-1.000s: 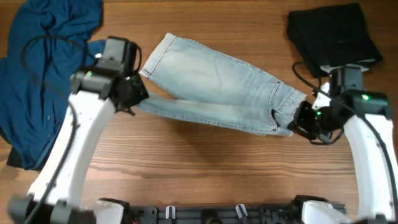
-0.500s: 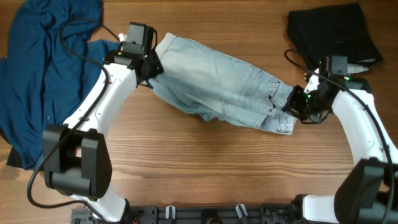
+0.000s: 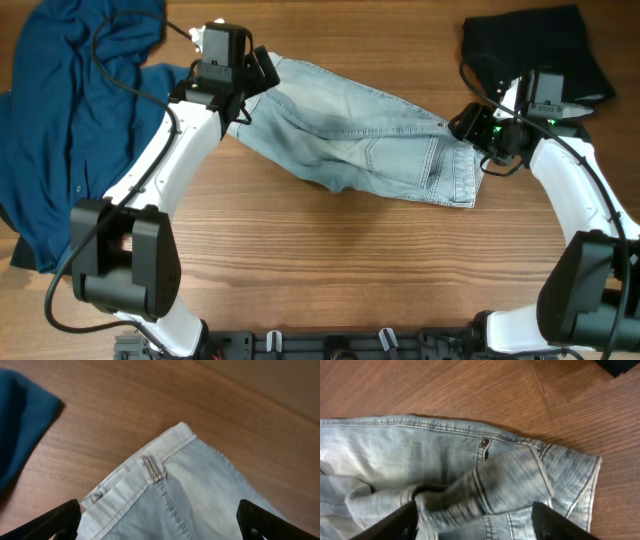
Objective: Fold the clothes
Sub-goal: 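Lay the folded half down and release both grippers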
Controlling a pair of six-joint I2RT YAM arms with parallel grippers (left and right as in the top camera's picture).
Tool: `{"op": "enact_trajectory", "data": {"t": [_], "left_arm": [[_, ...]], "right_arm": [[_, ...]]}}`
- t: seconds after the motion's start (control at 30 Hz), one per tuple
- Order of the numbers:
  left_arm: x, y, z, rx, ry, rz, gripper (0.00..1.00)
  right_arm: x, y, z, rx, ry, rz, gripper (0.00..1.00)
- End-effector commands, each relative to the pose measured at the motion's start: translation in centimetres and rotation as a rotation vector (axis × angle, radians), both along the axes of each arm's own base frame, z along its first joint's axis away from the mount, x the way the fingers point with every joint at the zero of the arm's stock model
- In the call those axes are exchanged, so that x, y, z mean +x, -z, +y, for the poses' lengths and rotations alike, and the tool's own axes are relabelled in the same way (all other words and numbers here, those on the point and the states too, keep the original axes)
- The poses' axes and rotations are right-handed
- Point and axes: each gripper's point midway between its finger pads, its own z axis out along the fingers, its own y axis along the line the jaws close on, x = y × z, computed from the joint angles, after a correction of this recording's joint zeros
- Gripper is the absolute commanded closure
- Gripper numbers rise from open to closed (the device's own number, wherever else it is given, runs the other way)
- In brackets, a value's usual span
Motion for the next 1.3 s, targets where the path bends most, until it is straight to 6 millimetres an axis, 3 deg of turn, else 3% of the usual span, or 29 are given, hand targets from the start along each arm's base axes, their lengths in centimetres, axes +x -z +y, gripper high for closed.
{"op": "enact_trajectory", "data": {"t": [0.0,0.2,0.33,0.43,0.53,0.83,1.03,1.13,1.27], "left_arm": [[-0.4,0.4,0.1,0.061,0.042,0.030,0.00],[-1.0,1.0,0.4,0.070,0.044,0.066,0.00],[-1.0,0.8,-0.2,-0.114,0.063,0.084,0.00],[-0.9,0.5,0.1,-0.232,0.105,0.094,0.00],[-1.3,1.2,0.7,-0.196,0.133,0.118,0.00],[-0.3,4.7,-1.9,-0.126,0.195,0.131,0.02],[0.6,7.8,-3.3,-0.051,0.215,0.134,0.13],[1.2,7.7,-3.5,-0.027,0.206,0.105,0.21],[1.6,7.5,-4.5,-0.027,0.219,0.074,0.25]], "right_arm": [[1.4,-2.1,-0.6,-0.065,-0.067,-0.060,0.20],[2.2,-6.3,-0.7,-0.141,-0.175,-0.123,0.11],[2.3,-7.6,0.1,-0.178,-0.261,-0.138,0.07],[2.3,-7.6,0.6,-0.176,-0.269,-0.137,0.06],[2.4,-7.6,0.6,-0.171,-0.260,-0.137,0.06],[1.8,-7.2,0.4,-0.143,-0.193,-0.092,0.05],[1.4,-6.9,0.0,-0.158,-0.182,-0.068,0.05],[1.4,-6.9,0.0,-0.158,-0.181,-0.071,0.05],[1.5,-7.0,0.0,-0.161,-0.180,-0.073,0.05]]}}
